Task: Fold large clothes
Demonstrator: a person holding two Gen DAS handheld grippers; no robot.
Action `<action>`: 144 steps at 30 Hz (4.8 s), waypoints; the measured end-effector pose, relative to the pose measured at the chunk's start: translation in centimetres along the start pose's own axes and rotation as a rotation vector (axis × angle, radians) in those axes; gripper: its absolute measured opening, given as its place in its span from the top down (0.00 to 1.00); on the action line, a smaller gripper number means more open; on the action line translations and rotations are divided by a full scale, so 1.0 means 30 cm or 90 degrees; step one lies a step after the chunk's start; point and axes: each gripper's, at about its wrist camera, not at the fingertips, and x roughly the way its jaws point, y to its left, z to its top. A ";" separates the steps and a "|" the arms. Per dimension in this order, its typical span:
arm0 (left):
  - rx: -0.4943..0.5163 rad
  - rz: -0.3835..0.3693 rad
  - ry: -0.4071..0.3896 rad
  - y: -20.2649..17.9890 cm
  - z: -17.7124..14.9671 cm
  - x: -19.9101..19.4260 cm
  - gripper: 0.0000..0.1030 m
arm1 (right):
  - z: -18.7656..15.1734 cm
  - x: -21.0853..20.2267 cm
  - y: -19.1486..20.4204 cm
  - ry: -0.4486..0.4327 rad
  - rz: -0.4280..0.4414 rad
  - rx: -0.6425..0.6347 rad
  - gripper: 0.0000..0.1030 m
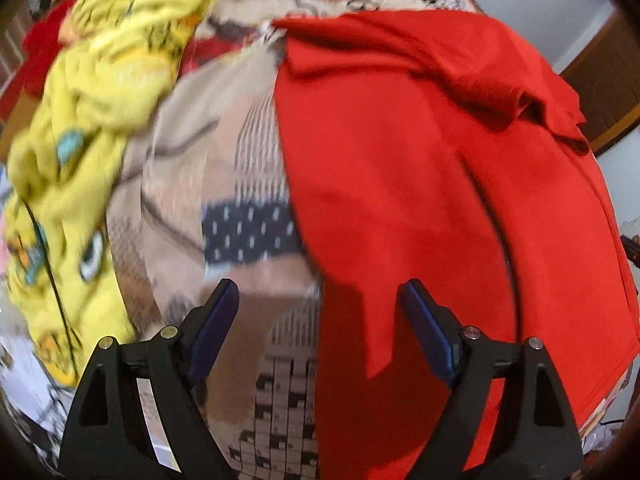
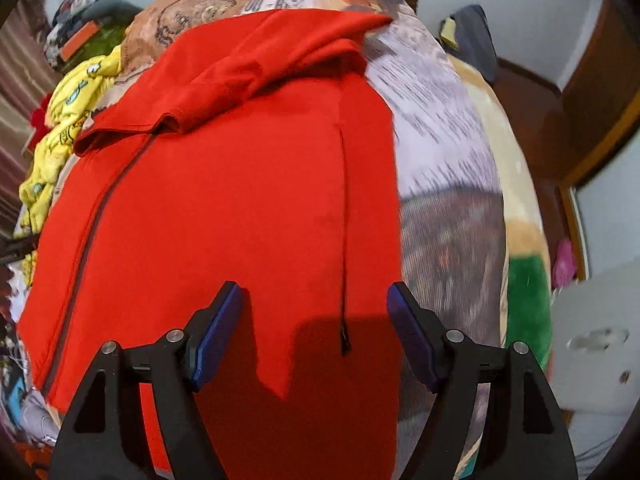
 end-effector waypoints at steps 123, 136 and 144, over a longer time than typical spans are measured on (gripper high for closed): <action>0.046 0.147 -0.283 -0.155 0.950 -0.128 0.35 | 0.862 0.025 0.204 -0.226 -0.002 -0.117 0.53; 0.124 0.097 -0.214 -0.258 0.760 -0.059 0.35 | 0.670 0.121 0.398 -0.148 0.074 -0.228 0.53; 0.137 0.047 -0.139 -0.325 0.608 0.117 0.34 | 0.554 0.233 0.519 -0.096 0.079 -0.285 0.53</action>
